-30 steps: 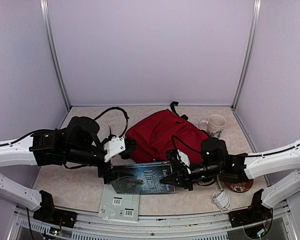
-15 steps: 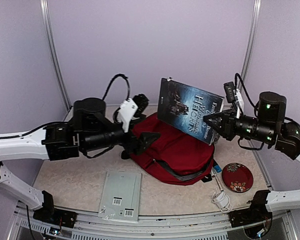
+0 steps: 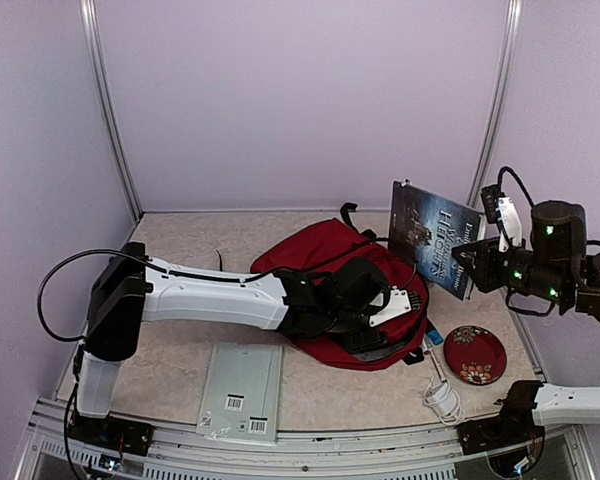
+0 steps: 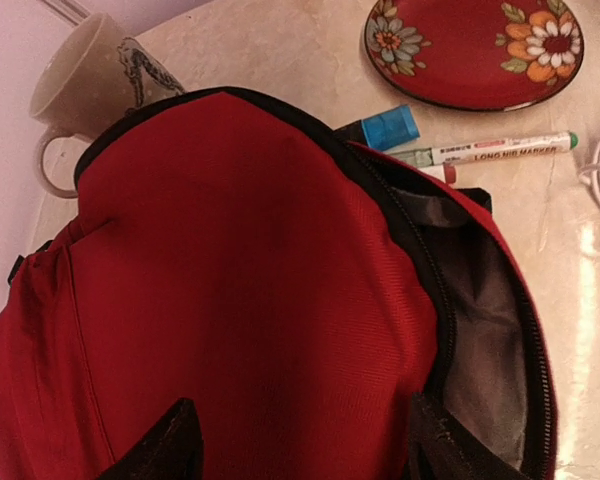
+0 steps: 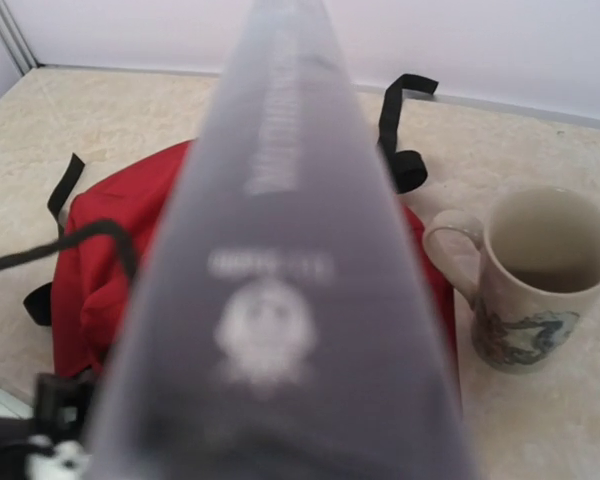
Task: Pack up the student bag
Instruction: Pick up the largest pocket of the bag from the student bag.
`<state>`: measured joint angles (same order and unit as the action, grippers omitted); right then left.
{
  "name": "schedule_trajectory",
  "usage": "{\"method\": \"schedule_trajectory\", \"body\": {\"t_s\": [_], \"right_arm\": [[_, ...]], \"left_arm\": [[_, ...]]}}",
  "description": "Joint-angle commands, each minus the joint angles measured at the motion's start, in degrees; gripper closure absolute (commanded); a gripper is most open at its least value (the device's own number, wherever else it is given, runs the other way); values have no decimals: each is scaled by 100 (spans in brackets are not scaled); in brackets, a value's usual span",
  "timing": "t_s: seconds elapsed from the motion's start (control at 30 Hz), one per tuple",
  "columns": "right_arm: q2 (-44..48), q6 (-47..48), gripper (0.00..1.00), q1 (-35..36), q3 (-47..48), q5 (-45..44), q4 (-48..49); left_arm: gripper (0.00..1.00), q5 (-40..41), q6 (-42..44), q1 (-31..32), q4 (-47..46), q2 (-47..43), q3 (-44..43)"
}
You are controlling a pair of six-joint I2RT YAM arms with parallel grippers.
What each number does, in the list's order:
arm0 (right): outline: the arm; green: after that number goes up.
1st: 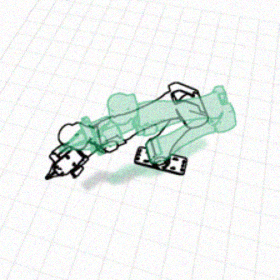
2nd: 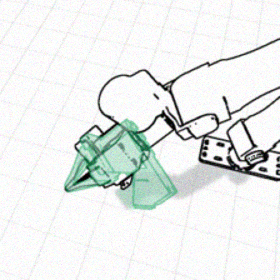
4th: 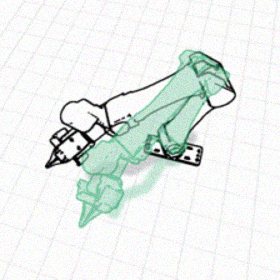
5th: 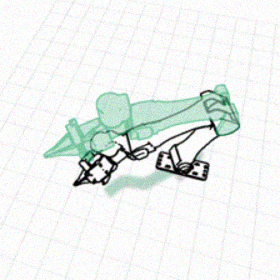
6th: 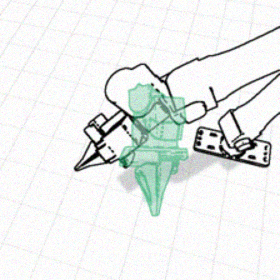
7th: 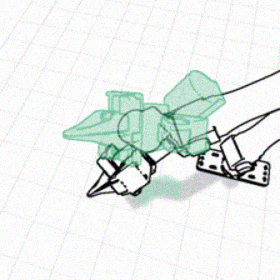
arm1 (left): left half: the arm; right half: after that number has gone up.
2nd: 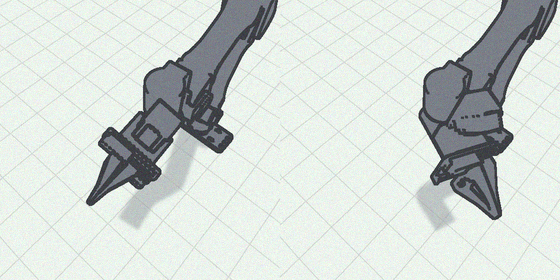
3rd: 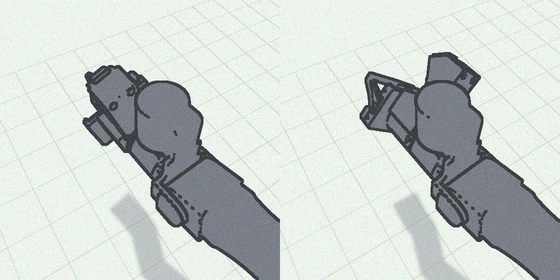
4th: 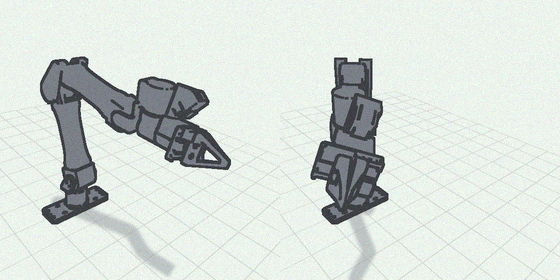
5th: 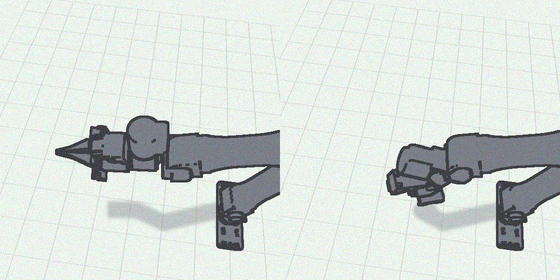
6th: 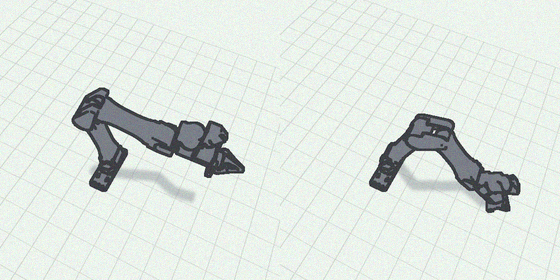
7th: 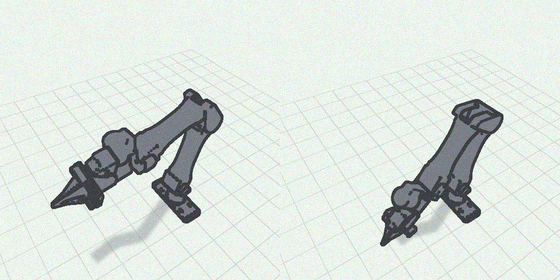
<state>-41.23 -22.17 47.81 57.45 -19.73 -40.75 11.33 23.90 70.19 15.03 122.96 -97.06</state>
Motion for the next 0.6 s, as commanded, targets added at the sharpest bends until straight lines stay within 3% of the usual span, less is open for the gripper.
{"method": "schedule_trajectory", "body": {"t_s": [0.0,0.13,0.37,0.43,0.53,0.57], "right_arm": [[448,-122,100,-19,20,-306,561],[612,-171,100,-19,-123,-284,534],[410,-130,100,-22,-189,-20,579],[389,-137,100,-25,-195,31,611],[396,-183,100,-18,-154,54,626],[404,-221,100,-18,-120,13,576]], "left_arm": [[30,-220,828,-1,734,337,-485],[25,-135,867,-31,516,420,-459],[27,186,849,-56,277,662,-591],[44,401,874,-62,204,729,-602],[91,543,853,-76,177,676,-650],[100,551,786,-87,130,605,-643]]}}
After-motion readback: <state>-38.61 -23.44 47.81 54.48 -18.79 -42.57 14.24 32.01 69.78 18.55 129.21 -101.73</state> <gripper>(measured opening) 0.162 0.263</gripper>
